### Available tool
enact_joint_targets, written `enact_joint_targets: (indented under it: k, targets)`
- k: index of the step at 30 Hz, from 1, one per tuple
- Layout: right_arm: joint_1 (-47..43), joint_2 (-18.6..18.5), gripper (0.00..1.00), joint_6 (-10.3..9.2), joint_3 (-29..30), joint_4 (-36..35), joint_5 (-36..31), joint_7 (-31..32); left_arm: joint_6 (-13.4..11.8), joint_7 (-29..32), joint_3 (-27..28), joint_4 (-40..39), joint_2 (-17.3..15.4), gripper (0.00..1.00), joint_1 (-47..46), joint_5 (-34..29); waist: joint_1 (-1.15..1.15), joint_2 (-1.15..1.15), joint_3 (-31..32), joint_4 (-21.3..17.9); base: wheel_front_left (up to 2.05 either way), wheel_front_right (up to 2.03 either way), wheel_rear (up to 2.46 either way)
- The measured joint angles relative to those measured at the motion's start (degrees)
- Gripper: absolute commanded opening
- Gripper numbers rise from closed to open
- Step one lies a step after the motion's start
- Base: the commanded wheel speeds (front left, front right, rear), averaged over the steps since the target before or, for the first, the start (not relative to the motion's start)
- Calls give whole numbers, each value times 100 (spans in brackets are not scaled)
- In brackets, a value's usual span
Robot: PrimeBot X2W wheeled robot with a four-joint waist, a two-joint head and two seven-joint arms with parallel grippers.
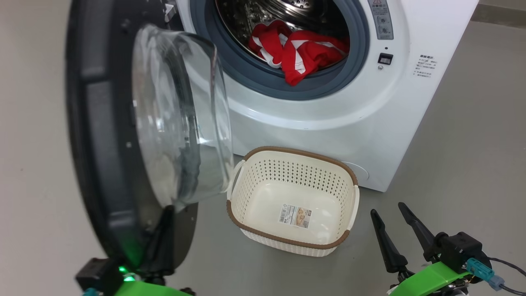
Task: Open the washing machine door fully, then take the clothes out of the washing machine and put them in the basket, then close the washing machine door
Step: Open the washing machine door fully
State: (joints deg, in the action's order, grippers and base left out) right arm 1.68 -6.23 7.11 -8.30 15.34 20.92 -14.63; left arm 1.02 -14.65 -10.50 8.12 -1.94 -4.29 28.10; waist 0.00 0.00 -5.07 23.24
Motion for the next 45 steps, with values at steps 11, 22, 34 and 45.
enact_joint_targets:
  k: [11,22,34,45]
  targets:
    - [2,-1,100,0,-9,-7,0,0,113,-1,1411,186,15,0,39,-253,0,0,-123,-61,0,0,0]
    - [127,-85,100,0,0,-48,-2,0,358,0,2811,600,89,0,-495,-649,0,0,-397,-137,0,0,0]
    - [349,-194,100,0,-13,-54,-2,0,566,-7,4264,1149,103,0,-1504,-1248,0,0,-719,-221,0,0,0]
    - [447,-225,100,0,-31,-51,-3,0,616,-8,5116,1838,-250,0,-2098,-1452,0,0,-842,-354,0,0,0]
